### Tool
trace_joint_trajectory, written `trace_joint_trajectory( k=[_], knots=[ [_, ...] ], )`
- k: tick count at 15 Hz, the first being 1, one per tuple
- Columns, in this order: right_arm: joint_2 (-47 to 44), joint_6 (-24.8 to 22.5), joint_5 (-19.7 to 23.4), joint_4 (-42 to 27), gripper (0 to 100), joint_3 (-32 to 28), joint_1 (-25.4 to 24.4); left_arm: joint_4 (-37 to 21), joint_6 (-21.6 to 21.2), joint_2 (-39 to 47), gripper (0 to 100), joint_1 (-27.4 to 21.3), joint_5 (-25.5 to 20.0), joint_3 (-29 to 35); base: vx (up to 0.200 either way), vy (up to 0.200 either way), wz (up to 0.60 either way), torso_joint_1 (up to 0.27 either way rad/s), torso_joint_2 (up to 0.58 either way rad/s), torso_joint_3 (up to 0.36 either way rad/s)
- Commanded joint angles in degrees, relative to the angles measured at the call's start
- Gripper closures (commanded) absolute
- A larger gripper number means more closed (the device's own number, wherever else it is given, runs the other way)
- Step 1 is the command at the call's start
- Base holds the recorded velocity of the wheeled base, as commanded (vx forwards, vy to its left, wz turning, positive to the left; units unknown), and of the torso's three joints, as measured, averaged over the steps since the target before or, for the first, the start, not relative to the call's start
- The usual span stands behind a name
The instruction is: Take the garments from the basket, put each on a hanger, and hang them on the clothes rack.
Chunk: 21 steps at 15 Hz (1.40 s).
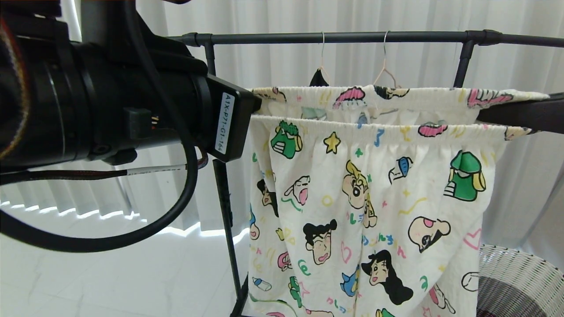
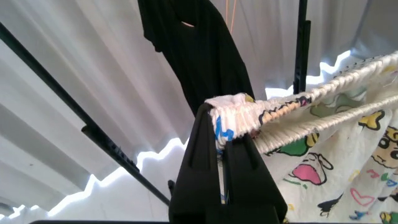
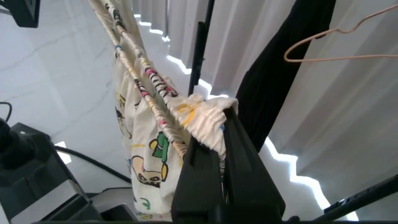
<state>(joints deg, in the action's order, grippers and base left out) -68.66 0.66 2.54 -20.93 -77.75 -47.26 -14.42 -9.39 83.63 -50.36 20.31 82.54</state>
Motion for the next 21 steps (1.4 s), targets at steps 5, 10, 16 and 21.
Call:
trace_joint_trajectory(
  k=[5, 10, 16, 21],
  knots=[
    [-0.1, -0.1, 0.1, 0.1, 0, 0.4, 0.0, 0.0, 0.0, 0.2, 100, 0.0, 0.0, 0.3, 0.0, 0.0, 0.0, 0.0, 0.0, 0.0],
    [-0.1, -0.1, -2.1, -0.3, 0, 1.3, 0.7, -0.1, 0.0, -0.6, 100, 0.9, 0.2, -0.3, 0.0, 0.0, 0.0, 0.0, 0.0, 0.0],
    [1.2, -1.8, -31.6, -19.8, 0, 3.6, 17.7, -0.2, -7.0, -14.5, 100, 18.5, 1.3, -20.6, 0.0, 0.0, 0.0, 0.0, 0.0, 0.0],
    [4.7, -5.8, -33.7, -15.3, 0, 11.9, 22.1, -0.1, -7.5, -20.3, 100, 24.7, -1.9, -28.8, 0.0, 0.0, 0.0, 0.0, 0.0, 0.0]
  ],
)
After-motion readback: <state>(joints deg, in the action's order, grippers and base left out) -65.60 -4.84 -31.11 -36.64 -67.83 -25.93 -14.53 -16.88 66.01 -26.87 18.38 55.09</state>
